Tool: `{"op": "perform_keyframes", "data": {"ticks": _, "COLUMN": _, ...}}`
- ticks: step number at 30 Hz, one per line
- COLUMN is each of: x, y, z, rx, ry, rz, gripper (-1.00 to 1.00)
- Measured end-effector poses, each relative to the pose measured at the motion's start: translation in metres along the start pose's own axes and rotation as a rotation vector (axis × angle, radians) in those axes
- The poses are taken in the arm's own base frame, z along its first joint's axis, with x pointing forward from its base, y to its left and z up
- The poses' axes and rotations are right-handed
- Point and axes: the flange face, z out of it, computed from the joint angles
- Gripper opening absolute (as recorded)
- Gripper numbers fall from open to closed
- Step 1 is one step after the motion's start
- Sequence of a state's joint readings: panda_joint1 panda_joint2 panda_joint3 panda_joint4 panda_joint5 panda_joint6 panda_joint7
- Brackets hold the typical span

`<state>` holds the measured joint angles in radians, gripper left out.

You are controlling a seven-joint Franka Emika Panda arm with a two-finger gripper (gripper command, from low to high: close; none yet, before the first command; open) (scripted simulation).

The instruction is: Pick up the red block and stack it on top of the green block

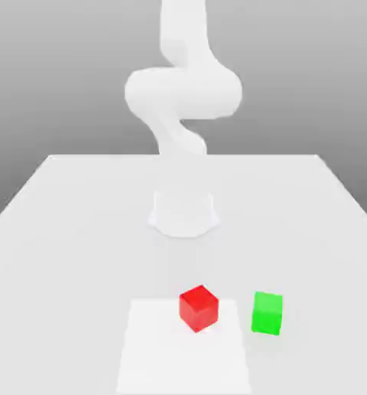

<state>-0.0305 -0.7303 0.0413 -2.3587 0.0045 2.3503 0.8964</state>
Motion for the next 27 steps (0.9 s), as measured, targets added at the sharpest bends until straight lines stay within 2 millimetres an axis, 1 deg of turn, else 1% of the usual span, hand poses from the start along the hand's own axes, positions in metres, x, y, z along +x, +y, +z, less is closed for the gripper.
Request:
{"op": "perform_keyframes", "data": {"ticks": 3, "x": -0.024, "y": 0.013, "z": 0.077, "rx": -0.103, "ry": -0.051, "rz": 0.119, "gripper": 0.00}}
{"op": "perform_keyframes", "data": {"ticks": 5, "x": -0.041, "y": 0.028, "z": 0.123, "rx": -0.171, "ry": -0.081, "rz": 0.199, "gripper": 0.00}}
{"op": "perform_keyframes", "data": {"ticks": 7, "x": -0.060, "y": 0.048, "z": 0.165, "rx": -0.241, "ry": -0.107, "rz": 0.280, "gripper": 0.00}}
{"op": "perform_keyframes", "data": {"ticks": 11, "x": -0.105, "y": 0.099, "z": 0.239, "rx": -0.388, "ry": -0.154, "rz": 0.451, "gripper": 0.00}}
{"op": "perform_keyframes", "data": {"ticks": 14, "x": -0.147, "y": 0.148, "z": 0.284, "rx": -0.512, "ry": -0.182, "rz": 0.593, "gripper": 0.00}}
{"op": "perform_keyframes", "data": {"ticks": 16, "x": -0.176, "y": 0.182, "z": 0.304, "rx": -0.594, "ry": -0.196, "rz": 0.684, "gripper": 0.00}}
{"op": "perform_keyframes", "data": {"ticks": 18, "x": -0.205, "y": 0.213, "z": 0.318, "rx": -0.672, "ry": -0.206, "rz": 0.769, "gripper": 0.00}}
{"op": "perform_keyframes", "data": {"ticks": 19, "x": -0.213, "y": 0.222, "z": 0.323, "rx": -0.692, "ry": -0.207, "rz": 0.791, "gripper": 0.00}}
{"op": "perform_keyframes", "data": {"ticks": 27, "x": -0.243, "y": 0.256, "z": 0.366, "rx": -0.711, "ry": -0.209, "rz": 0.815, "gripper": 0.00}}
